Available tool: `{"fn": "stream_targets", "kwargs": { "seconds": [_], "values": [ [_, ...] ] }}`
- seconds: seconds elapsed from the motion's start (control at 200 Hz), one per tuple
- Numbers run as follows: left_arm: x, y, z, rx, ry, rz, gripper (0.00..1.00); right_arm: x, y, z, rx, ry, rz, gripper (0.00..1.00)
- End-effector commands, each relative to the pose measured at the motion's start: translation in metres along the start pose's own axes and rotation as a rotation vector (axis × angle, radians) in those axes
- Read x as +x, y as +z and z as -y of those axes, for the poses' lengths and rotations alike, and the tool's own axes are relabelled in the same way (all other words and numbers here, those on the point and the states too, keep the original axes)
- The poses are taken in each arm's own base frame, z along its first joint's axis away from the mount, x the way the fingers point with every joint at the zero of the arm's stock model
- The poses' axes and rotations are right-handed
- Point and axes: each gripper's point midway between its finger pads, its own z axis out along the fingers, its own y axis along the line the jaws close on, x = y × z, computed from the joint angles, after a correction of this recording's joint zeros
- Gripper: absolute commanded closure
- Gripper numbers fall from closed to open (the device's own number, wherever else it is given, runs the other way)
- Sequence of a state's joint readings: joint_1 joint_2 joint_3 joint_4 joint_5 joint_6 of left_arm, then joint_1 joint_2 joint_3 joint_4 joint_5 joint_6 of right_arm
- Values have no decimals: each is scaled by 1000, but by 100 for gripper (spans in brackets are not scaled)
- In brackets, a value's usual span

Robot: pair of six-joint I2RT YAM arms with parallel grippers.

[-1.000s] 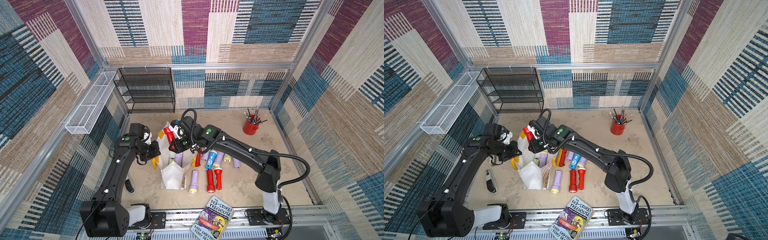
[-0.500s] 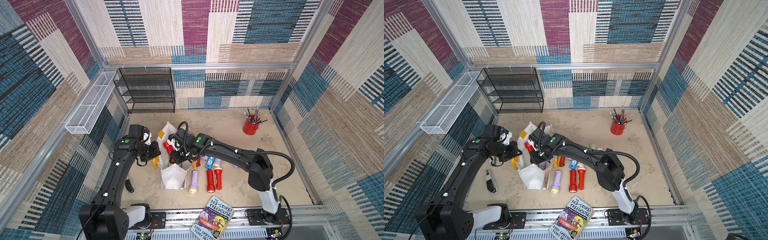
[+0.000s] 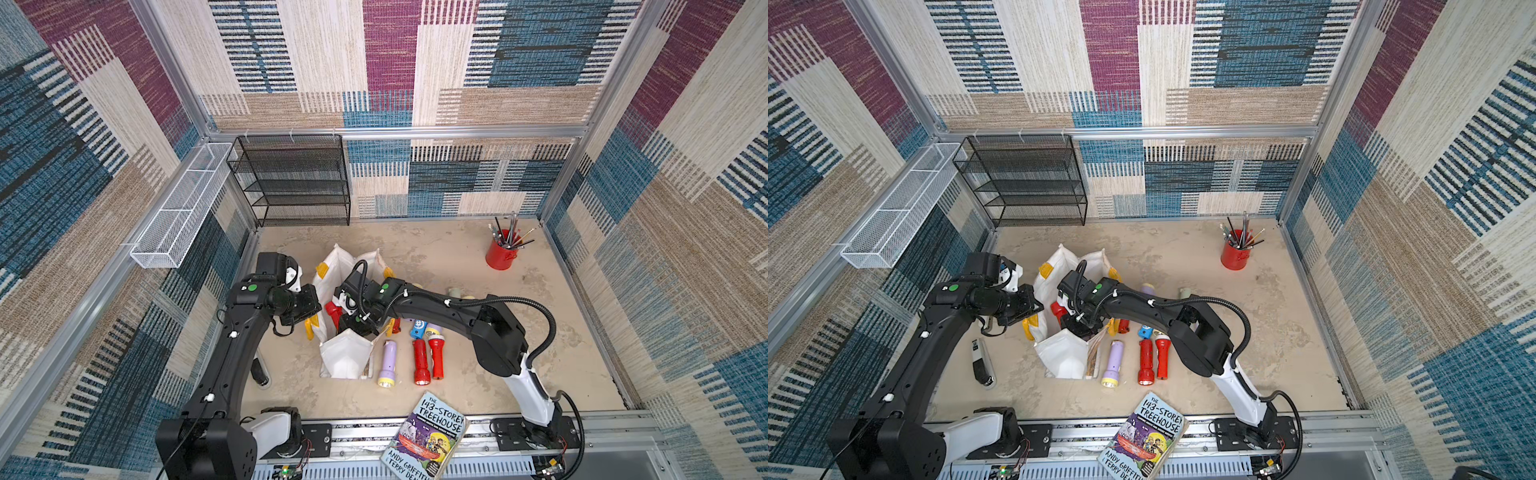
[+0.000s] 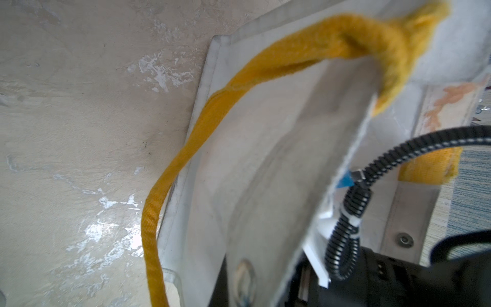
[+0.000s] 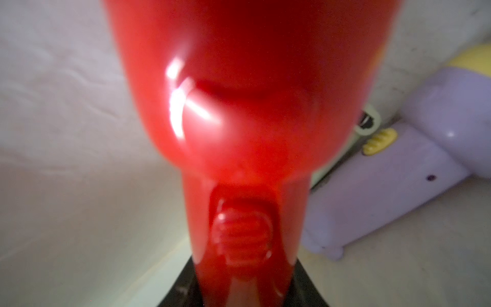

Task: Put the flashlights into the tote bags
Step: Place the flashlight in the canvas bag.

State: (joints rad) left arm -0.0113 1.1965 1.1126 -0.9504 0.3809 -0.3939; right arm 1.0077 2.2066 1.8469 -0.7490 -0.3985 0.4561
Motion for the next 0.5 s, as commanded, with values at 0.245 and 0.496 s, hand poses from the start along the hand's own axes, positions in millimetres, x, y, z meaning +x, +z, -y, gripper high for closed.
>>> {"fn": "stream_targets", "kwargs": {
  "seconds": [0.245, 0.496],
  "values": [
    [-7, 0, 2, 11, 0, 35, 100, 6, 23, 0, -58, 28, -47, 60],
    [-8, 1, 1, 5, -6, 32, 100, 7, 22, -5, -79, 5, -62, 44]
  ]
}}
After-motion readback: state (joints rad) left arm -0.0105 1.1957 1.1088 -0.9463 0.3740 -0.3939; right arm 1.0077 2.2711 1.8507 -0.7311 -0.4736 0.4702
